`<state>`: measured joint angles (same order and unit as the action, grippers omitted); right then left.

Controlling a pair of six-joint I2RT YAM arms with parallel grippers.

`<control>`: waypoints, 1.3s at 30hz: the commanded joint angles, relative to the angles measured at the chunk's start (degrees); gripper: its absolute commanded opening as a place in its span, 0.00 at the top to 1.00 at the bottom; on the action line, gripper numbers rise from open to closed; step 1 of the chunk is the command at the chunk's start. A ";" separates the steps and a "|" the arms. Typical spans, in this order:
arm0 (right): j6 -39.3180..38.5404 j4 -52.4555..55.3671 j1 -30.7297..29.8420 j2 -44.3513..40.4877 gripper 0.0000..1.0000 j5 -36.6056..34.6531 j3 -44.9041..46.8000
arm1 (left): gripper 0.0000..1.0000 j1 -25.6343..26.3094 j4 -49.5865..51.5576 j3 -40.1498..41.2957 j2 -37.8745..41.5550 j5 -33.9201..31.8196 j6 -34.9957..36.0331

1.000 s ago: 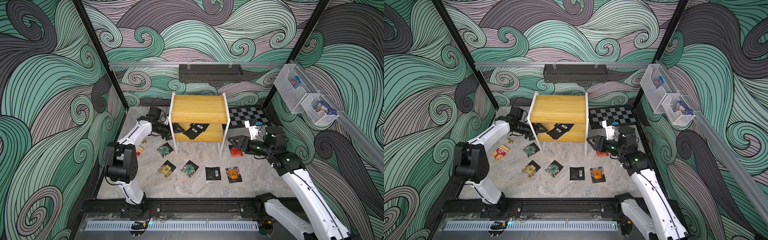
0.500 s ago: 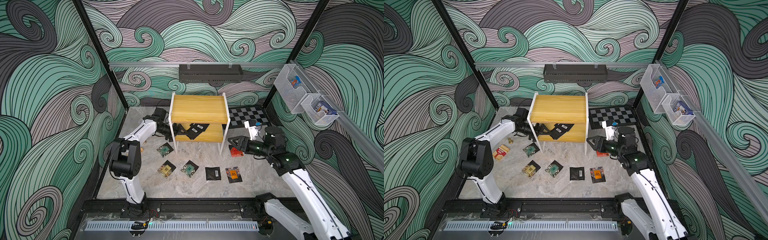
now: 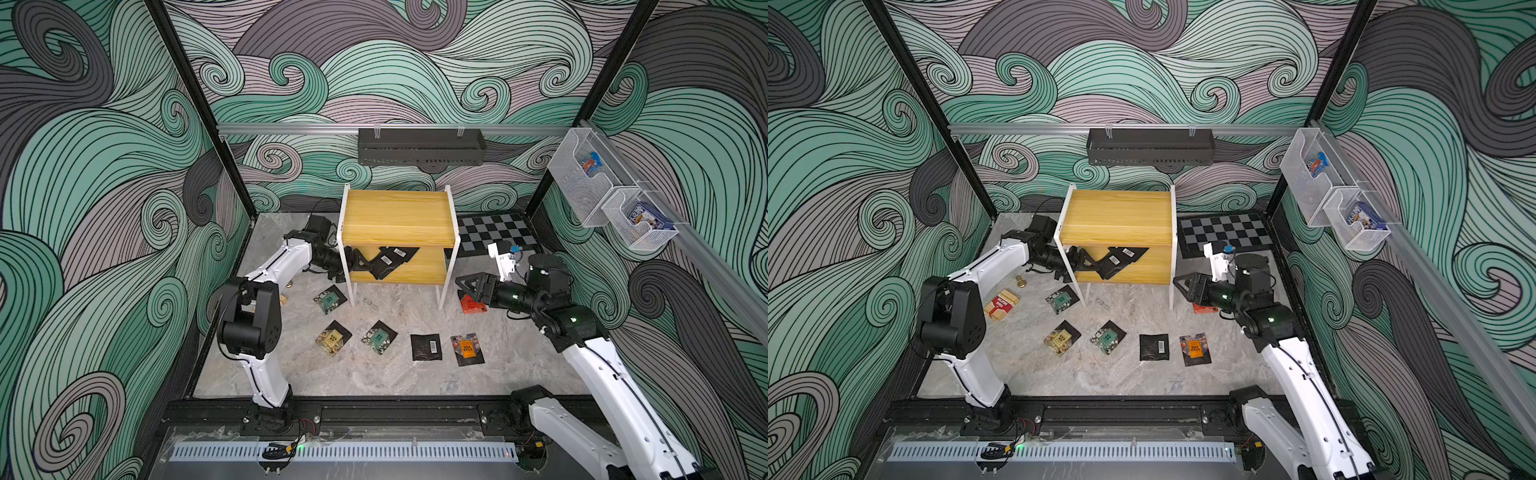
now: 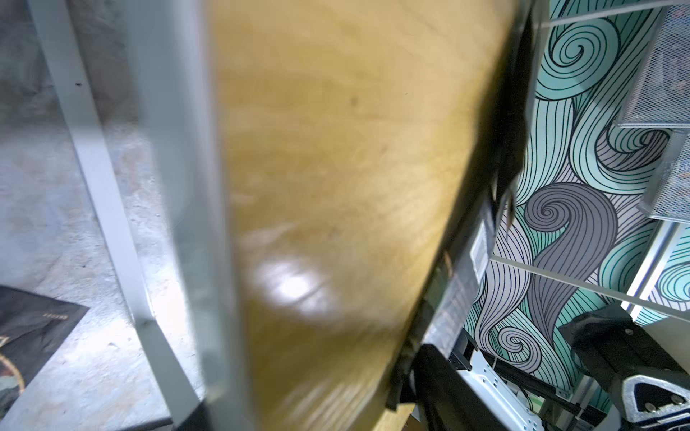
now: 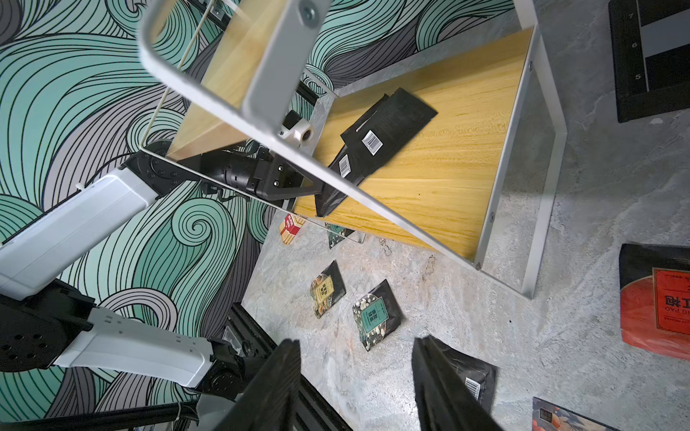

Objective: Remove the tea bags from the shelf
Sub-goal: Pick up the tea bag from the shelf.

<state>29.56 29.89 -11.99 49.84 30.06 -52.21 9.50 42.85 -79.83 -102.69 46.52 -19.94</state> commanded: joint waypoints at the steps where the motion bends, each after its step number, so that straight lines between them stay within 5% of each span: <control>1: -0.12 0.20 -0.40 -0.48 0.48 -0.86 0.69 | 0.37 -1.99 1.80 1.60 2.14 -3.80 1.10; 14: -0.20 0.13 -0.36 -0.67 0.48 -0.82 1.03 | 0.49 -5.95 1.42 4.48 6.58 -4.35 0.17; 39: 0.00 0.11 -0.40 -1.58 0.48 -0.38 0.97 | 0.97 -8.55 1.25 5.03 13.73 -4.21 -1.47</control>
<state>29.56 29.93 -11.99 48.90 29.91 -51.79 1.56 43.33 -75.44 -91.15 42.61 -21.47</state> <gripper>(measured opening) 0.524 0.042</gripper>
